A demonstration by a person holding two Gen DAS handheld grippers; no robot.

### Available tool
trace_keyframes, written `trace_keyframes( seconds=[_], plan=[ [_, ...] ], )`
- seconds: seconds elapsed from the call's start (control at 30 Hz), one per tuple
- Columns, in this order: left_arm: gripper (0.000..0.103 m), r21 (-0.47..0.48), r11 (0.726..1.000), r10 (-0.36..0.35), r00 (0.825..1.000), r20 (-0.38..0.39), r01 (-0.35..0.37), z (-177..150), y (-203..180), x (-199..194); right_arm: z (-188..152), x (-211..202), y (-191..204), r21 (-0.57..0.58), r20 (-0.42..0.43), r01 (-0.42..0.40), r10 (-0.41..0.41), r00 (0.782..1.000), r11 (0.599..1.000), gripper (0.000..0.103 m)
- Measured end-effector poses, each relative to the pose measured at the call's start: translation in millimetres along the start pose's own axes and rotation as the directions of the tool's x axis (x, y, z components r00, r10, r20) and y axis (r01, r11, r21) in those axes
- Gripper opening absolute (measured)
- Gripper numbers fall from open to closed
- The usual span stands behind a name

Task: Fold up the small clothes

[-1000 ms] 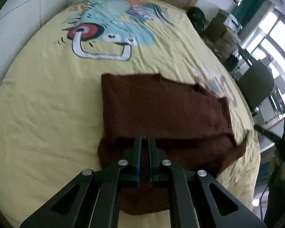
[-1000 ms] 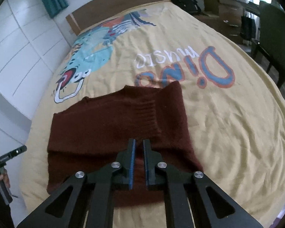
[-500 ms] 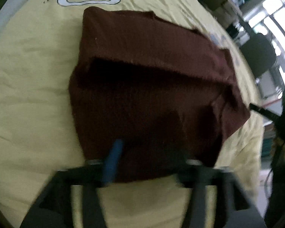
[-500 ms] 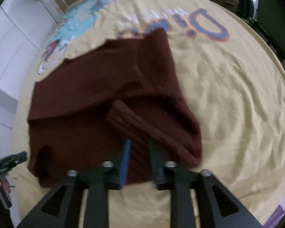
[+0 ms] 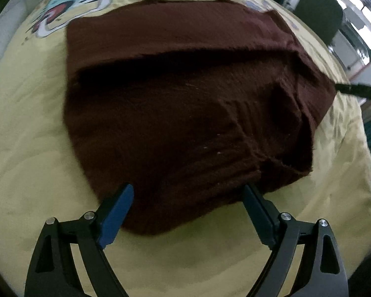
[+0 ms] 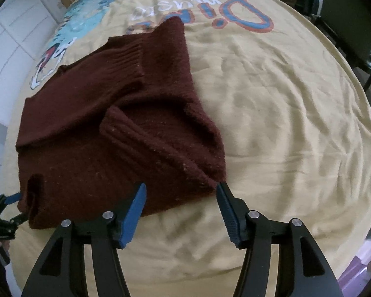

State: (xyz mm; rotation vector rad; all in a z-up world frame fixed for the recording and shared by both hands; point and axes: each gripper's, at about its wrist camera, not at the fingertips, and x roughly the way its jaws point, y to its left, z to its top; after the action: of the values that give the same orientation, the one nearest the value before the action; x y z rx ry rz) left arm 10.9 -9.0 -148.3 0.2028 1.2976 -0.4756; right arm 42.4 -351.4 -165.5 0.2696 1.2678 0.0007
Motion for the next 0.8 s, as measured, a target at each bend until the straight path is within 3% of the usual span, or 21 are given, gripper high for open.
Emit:
trace_keyframes(
  seconds=[0.13,0.27,0.33,0.43,0.53,0.7,0.8],
  plan=[
    [0.086,0.082,0.996,0.038,0.999,-0.024,-0.036,5.3,-9.3,14.6,0.3,-1.2,1.7,-0.013,-0.005,0.006,-0.006,1.0,1.0,0.061],
    [0.081,0.113,0.993,0.015,1.0,-0.014,-0.013,8.0,-9.8,15.4,2.1,4.9,6.5,-0.044,-0.026,0.015,-0.016,1.0,0.999,0.061],
    [0.053,0.099,0.995,-0.022,1.0,-0.021,0.024,11.3,-5.9,15.5,4.6,9.1,10.9,-0.071,-0.035,0.025,-0.027,0.999,0.997,0.061],
    [0.028,0.063,0.996,-0.06,0.998,-0.018,0.061,15.7,3.9,13.8,11.3,18.6,23.2,-0.153,-0.057,0.063,-0.073,0.996,0.986,0.061],
    [0.011,0.046,0.997,-0.066,0.998,0.003,0.066,21.0,12.5,9.5,22.4,27.9,36.8,-0.233,-0.072,0.08,-0.099,0.993,0.969,0.061],
    [0.01,0.014,0.996,-0.087,0.996,0.038,0.086,27.0,24.5,2.0,41.7,41.9,66.4,-0.355,-0.105,0.048,-0.091,0.99,0.934,0.061],
    [0.009,-0.005,0.995,-0.094,0.994,0.051,0.095,30.5,24.8,-0.2,45.6,60.2,84.6,-0.44,-0.154,0.05,-0.13,0.98,0.897,0.061]
  ],
)
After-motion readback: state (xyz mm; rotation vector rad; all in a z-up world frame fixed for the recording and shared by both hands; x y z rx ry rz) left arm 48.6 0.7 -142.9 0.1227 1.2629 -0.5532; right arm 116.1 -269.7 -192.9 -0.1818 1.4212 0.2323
